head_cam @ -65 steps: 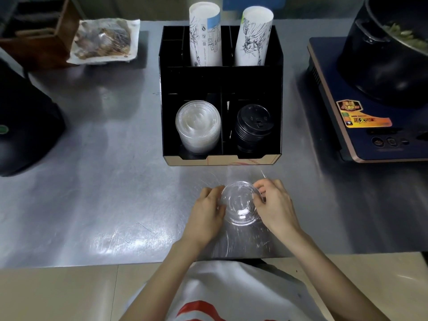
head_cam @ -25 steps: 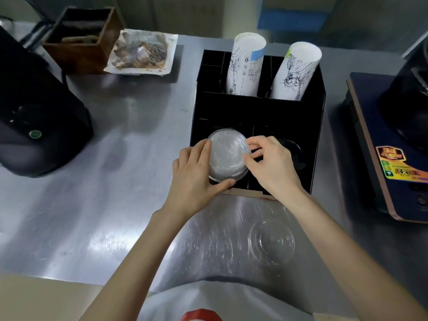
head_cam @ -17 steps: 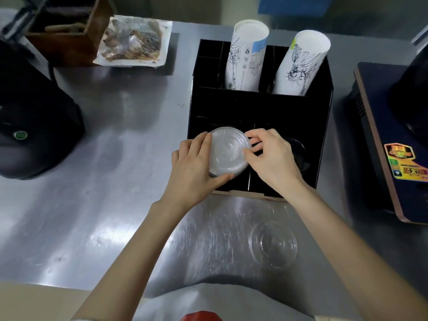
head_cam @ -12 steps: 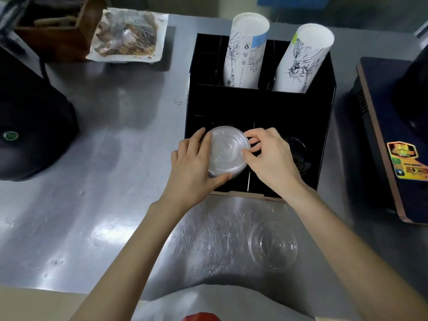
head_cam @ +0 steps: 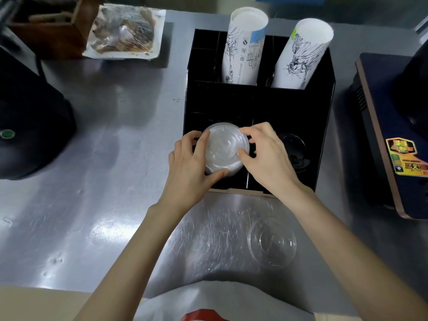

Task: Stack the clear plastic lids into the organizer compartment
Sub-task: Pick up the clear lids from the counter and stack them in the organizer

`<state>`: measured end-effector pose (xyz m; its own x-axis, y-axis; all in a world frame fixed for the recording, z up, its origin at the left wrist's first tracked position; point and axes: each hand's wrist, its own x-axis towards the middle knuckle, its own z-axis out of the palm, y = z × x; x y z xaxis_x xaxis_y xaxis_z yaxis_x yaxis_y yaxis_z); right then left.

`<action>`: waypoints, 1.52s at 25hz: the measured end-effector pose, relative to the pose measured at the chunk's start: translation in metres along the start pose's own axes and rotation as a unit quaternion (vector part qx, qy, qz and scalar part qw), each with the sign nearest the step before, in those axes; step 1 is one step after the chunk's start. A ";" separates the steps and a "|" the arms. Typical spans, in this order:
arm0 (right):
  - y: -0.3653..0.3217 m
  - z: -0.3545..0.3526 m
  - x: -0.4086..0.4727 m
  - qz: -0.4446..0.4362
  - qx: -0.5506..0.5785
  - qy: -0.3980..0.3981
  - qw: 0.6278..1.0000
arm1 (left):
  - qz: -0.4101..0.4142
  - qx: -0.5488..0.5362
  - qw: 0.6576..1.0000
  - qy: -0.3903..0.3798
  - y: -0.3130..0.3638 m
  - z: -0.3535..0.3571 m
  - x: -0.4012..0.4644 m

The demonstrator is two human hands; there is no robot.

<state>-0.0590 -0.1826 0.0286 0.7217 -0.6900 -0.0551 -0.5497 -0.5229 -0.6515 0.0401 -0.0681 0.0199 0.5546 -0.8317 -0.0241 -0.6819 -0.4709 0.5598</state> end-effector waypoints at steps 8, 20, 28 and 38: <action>0.004 0.002 -0.006 0.015 0.014 0.000 1.000 | 0.014 -0.030 0.998 -0.062 -0.006 -0.001 0.004; 0.002 -0.008 -0.018 0.013 0.031 0.001 0.999 | 0.008 -0.045 0.998 -0.045 -0.003 -0.010 -0.004; 0.014 -0.018 -0.058 0.006 0.064 0.034 0.997 | 0.048 -0.065 0.997 0.013 0.009 -0.008 -0.034; 0.067 -0.018 -0.118 0.093 0.025 0.001 0.995 | 0.054 -0.051 0.990 -0.118 0.028 0.044 -0.075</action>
<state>-0.1883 -0.1452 0.0048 0.6084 -0.7737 -0.1769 -0.6520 -0.3602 -0.6672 -0.0415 -0.0317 0.0013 0.3460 -0.9268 -0.1458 -0.6731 -0.3535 0.6496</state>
